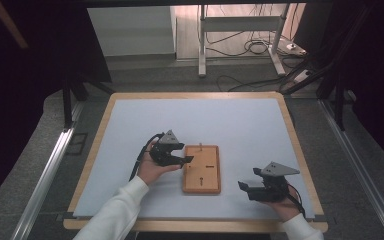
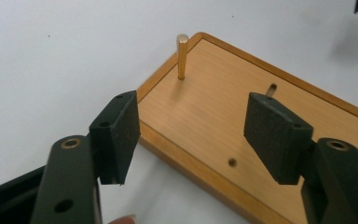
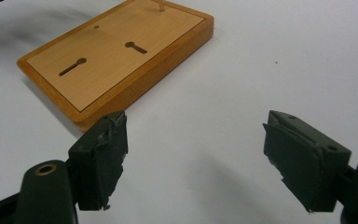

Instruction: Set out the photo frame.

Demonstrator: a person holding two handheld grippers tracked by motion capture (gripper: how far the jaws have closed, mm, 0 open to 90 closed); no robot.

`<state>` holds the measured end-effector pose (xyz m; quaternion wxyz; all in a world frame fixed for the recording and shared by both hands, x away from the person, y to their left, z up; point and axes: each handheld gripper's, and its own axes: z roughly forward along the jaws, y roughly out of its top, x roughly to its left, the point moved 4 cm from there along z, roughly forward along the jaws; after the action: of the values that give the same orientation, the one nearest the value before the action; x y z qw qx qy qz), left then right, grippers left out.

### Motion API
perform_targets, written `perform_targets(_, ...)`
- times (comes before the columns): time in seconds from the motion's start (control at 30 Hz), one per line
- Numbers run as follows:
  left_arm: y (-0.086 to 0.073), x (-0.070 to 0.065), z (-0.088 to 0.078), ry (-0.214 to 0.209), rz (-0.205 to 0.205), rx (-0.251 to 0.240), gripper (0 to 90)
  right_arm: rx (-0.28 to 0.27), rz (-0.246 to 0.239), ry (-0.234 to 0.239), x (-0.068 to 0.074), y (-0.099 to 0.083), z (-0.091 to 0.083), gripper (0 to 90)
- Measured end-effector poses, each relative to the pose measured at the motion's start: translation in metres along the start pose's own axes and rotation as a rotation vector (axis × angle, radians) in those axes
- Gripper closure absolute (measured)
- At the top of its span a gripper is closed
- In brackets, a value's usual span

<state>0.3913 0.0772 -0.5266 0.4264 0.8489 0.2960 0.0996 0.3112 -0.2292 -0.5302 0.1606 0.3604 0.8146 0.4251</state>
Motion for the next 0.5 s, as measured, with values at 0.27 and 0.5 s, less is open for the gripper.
perform_targets(0.27, 0.014, 0.004, 0.017, -0.013, 0.007, -0.001, 37.4, 0.009, -0.027, 0.001, 0.007, -0.001, 0.001, 21.4)
perform_targets(0.5, 0.02, 0.006, 0.035, -0.021, 0.014, 0.019, 38.5, 0.014, -0.023, -0.001, 0.007, -0.002, 0.003, 21.3)
